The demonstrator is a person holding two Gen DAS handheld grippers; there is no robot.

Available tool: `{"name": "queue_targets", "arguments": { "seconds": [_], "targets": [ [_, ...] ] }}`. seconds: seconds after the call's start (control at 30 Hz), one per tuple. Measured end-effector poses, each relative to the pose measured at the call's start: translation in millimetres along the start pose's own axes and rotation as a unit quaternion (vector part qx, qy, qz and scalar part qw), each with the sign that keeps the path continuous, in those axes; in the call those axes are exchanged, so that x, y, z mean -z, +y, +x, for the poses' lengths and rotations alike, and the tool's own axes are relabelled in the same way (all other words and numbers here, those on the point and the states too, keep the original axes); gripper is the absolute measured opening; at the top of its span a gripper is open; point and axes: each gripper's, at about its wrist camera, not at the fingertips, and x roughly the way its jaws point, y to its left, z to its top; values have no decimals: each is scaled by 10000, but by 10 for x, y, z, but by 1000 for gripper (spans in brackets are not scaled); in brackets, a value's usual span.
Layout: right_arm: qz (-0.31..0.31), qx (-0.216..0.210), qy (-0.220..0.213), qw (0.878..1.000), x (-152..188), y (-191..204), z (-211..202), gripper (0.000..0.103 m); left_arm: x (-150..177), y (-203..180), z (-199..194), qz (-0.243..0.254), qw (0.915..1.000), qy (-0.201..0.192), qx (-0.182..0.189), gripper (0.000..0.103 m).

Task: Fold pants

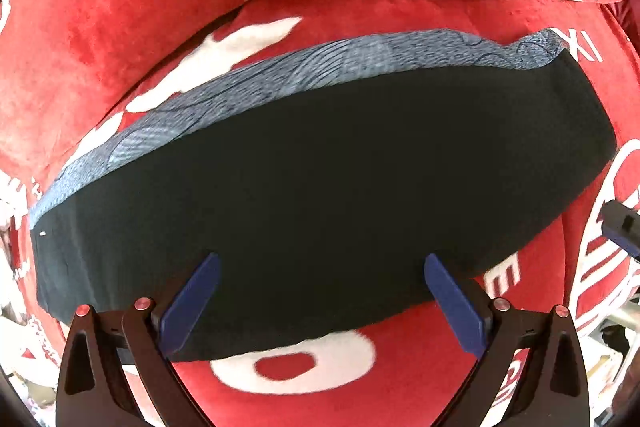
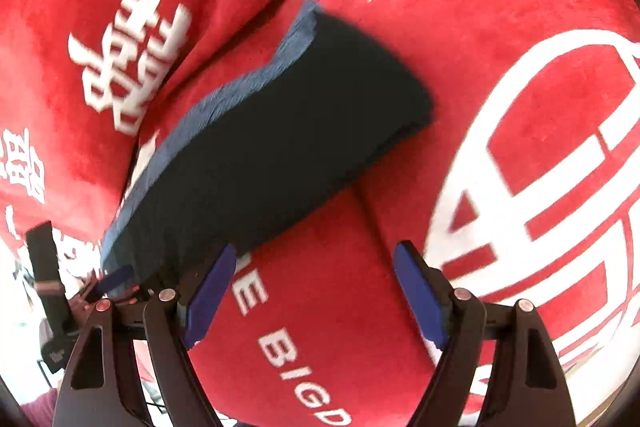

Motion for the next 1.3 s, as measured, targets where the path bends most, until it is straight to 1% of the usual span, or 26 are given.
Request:
{"name": "queue_targets", "arguments": {
  "seconds": [0.1, 0.2, 0.27, 0.33, 0.37, 0.43, 0.47, 0.5, 0.53, 0.57, 0.6, 0.63, 0.67, 0.7, 0.73, 0.77, 0.8, 0.87, 0.93, 1.0, 1.03, 1.07, 1.1, 1.13, 1.17, 1.3],
  "targets": [
    [150, -69, -40, 9999, -69, -94, -21, 84, -63, -73, 38, -23, 10000, 32, -56, 102],
    [183, -148, -5, 9997, -73, -104, 11, 84, -103, -103, 43, -62, 9999, 13, -96, 102],
    [192, -183, -31, 9996, -77, -95, 25, 84, -185, -156, 76, -62, 9999, -10, -142, 102],
    [252, -221, -137, 9993, -113, -97, 15, 84, -233, -153, 75, -57, 9998, -52, -204, 102],
    [306, -218, -252, 9990, -151, -118, -12, 84, -295, -238, 41, -61, 9997, -56, -226, 102],
    [425, -205, -382, 9982, -258, -149, -20, 82, -320, -232, 23, -106, 9996, -66, -245, 102],
    [550, -281, -437, 9971, -324, -199, -13, 68, -328, -237, 53, -135, 9996, -62, -252, 102],
    [663, -372, -444, 9961, -380, -242, 14, 33, -339, -210, 55, -155, 9995, -59, -254, 102],
    [735, -401, -408, 9957, -419, -263, 38, 15, -364, -207, 45, -194, 9995, -76, -255, 102],
    [819, -405, -365, 9951, -462, -284, 65, 10, -365, -189, 37, -215, 9994, -100, -255, 102],
    [811, -489, -420, 9946, -487, -284, 47, 10, -383, -186, 21, -242, 9993, -143, -253, 102],
    [694, -455, -486, 9954, -490, -250, 21, 10, -404, -186, 12, -253, 9992, -169, -247, 102],
    [561, -377, -527, 9963, -490, -211, 7, 10, -424, -191, 25, -242, 9993, -150, -250, 102],
    [331, -182, -565, 9977, -480, -161, -1, 10, -438, -203, 57, -228, 9993, -102, -262, 102],
    [249, -75, -528, 9983, -471, -151, 30, 10, -440, -213, 84, -220, 9994, -61, -265, 102],
    [285, -19, -439, 9986, -462, -179, 76, 10, -458, -231, 113, -215, 9994, -41, -265, 102],
    [449, -52, -331, 9984, -452, -244, 125, 10, -437, -243, 162, -237, 9994, -45, -258, 102],
    [831, -329, -279, 9956, -430, -377, 135, 10, -397, -211, 160, -287, 9993, -58, -226, 102],
    [924, -408, -270, 9945, -395, -418, 94, 18, -382, -188, 173, -282, 9994, -71, -208, 102],
    [905, -434, -198, 9948, -338, -430, 68, 31, -357, -143, 181, -292, 9994, -78, -178, 102],
    [910, -522, -160, 9944, -309, -430, 59, 35, -356, -140, 187, -308, 9994, -73, -151, 102],
    [921, -710, -96, 9932, -263, -435, 62, 48, -355, -139, 193, -323, 9994, -65, -127, 102],
    [931, -867, -34, 9919, -214, -433, 72, 54, -324, -88, 227, -336, 9994, -58, -104, 102],
    [935, -952, -1, 9911, -180, -416, 89, 56, -295, -72, 217, -348, 9993, -55, -85, 102],
    [937, -1014, 32, 9904, -155, -408, 109, 56, -295, -18, 281, -351, 9993, -54, -71, 102],
    [1006, -1204, 119, 9875, -88, -363, 218, 56, -289, 4, 310, -349, 9994, -58, -17, 102]
  ]
}}
